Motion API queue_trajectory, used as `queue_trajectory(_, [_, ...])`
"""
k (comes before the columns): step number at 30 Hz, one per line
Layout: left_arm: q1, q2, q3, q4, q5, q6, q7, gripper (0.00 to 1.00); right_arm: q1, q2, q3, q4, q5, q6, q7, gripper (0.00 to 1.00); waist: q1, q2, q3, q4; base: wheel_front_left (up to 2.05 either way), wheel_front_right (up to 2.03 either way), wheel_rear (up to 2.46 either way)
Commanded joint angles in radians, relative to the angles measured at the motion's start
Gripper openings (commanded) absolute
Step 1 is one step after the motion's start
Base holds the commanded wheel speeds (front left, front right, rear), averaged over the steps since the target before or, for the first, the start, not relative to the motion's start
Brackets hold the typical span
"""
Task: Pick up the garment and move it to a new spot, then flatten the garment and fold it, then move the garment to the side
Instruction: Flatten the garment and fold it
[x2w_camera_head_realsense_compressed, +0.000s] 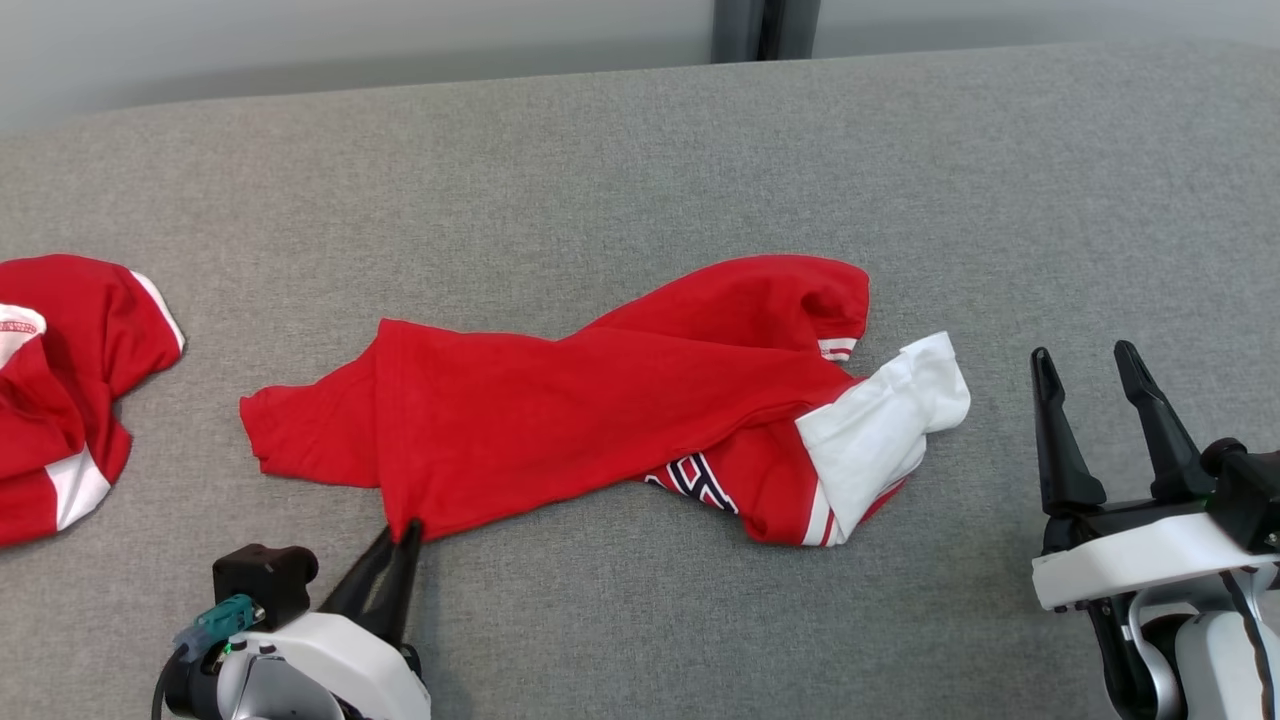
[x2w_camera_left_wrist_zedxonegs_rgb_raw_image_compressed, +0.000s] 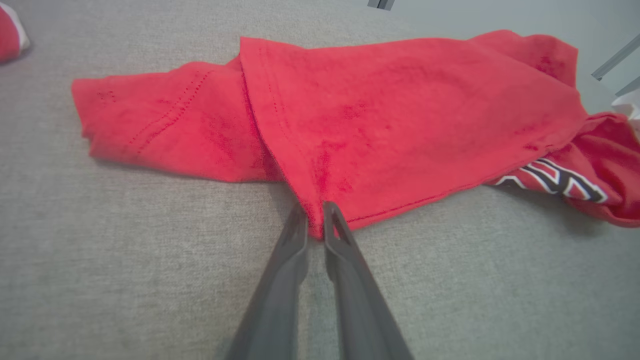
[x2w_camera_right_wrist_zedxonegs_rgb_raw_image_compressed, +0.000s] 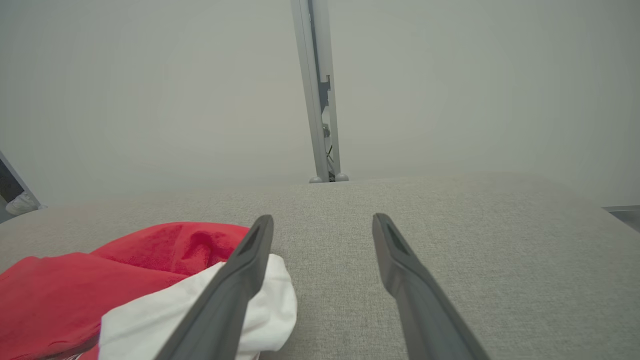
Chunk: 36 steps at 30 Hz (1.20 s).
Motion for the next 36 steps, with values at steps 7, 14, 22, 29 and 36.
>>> queue_trajectory(7, [-0.017,0.019,0.033,-0.019,0.068,0.062,-0.102,1.0,0.013,-0.019,-0.012,-0.018,-0.012,0.0,0.009,1.0,0.0,0.0,-0.031,0.015,0.0,0.0,0.0])
queue_trajectory(14, [-0.044,0.032,0.102,-0.079,0.127,0.109,-0.22,1.0,0.026,-0.016,-0.026,-0.035,-0.028,0.0,0.012,1.0,0.0,0.0,-0.059,0.024,0.0,0.0,0.0])
queue_trajectory(22, [-0.017,0.038,0.15,-0.09,0.172,0.098,-0.244,1.0,0.051,-0.014,-0.017,-0.033,-0.032,0.0,0.02,1.0,0.0,0.0,-0.094,0.02,0.0,0.0,0.0])
queue_trajectory(29, [0.007,0.031,0.156,-0.084,0.187,0.089,-0.246,1.0,0.066,-0.011,-0.012,-0.039,-0.027,0.0,0.025,1.0,0.0,0.0,-0.097,0.019,0.0,0.0,0.0])
queue_trajectory(36, [0.008,0.026,0.156,-0.089,0.194,0.091,-0.246,1.0,0.066,-0.012,-0.02,-0.043,-0.027,0.0,0.032,1.0,0.0,0.0,-0.096,0.03,0.0,0.0,0.0])
